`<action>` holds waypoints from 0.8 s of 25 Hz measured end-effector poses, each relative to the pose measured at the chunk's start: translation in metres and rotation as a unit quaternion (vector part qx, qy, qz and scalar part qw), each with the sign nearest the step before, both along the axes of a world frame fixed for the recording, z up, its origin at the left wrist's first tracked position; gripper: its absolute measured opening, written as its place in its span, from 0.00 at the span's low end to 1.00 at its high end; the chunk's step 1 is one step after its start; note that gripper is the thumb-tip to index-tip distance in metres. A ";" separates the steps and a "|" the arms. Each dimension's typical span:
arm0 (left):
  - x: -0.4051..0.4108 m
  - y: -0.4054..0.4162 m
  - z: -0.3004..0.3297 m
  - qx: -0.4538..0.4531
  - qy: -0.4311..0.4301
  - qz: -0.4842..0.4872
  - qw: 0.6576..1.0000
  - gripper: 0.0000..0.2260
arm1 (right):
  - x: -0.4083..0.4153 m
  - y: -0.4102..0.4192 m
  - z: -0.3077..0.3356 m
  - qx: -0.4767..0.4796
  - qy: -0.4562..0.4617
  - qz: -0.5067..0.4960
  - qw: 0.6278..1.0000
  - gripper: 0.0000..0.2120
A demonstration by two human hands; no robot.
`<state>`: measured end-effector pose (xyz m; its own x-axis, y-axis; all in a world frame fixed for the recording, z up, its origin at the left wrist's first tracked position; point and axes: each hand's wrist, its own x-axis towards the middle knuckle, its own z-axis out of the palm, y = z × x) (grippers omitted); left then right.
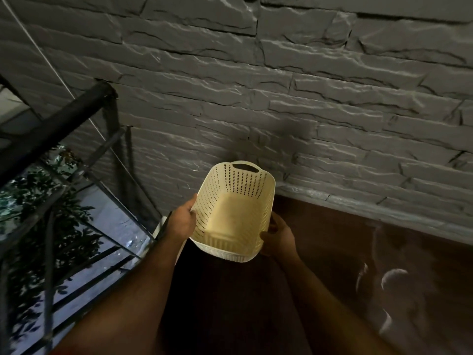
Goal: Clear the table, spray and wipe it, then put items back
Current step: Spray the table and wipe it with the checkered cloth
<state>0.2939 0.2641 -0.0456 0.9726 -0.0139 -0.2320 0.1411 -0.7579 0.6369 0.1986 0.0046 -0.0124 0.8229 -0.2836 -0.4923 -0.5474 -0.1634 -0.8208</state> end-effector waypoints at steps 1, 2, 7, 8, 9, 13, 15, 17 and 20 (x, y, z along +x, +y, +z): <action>0.001 0.001 -0.001 -0.003 0.001 0.000 1.000 0.25 | -0.001 0.000 -0.001 0.002 -0.004 0.000 1.000 0.37; 0.002 0.000 0.000 -0.003 0.003 0.001 1.000 0.25 | -0.002 -0.001 -0.001 0.004 -0.008 0.002 1.000 0.37; -0.002 -0.007 -0.002 0.000 0.004 -0.011 1.000 0.24 | -0.004 -0.005 0.007 0.012 0.002 0.018 1.000 0.35; -0.002 -0.007 -0.002 0.000 0.008 -0.009 1.000 0.24 | -0.005 -0.005 0.008 0.017 0.007 0.015 1.000 0.35; -0.001 -0.007 -0.003 0.000 0.007 -0.008 1.000 0.24 | -0.005 -0.004 0.009 0.018 0.010 0.013 1.000 0.35; 0.002 -0.009 -0.004 0.012 -0.005 -0.009 1.000 0.24 | -0.002 -0.004 0.004 0.010 -0.002 0.006 1.000 0.34; -0.001 -0.009 -0.004 0.007 0.004 -0.002 1.000 0.25 | -0.005 -0.004 0.005 0.002 -0.004 0.008 1.000 0.35; -0.008 -0.014 0.002 0.014 -0.017 0.009 1.000 0.25 | -0.013 -0.006 0.009 -0.043 -0.018 0.020 0.999 0.41; -0.032 -0.037 0.023 0.078 -0.133 -0.002 0.988 0.24 | -0.024 -0.005 0.021 -0.176 -0.080 0.064 0.979 0.40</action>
<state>0.2622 0.2276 -0.0224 0.9995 -0.0015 0.0313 -0.0178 -0.8497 0.5269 0.1742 -0.0008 0.0082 0.9214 -0.3021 -0.2443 -0.3727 -0.5095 -0.7756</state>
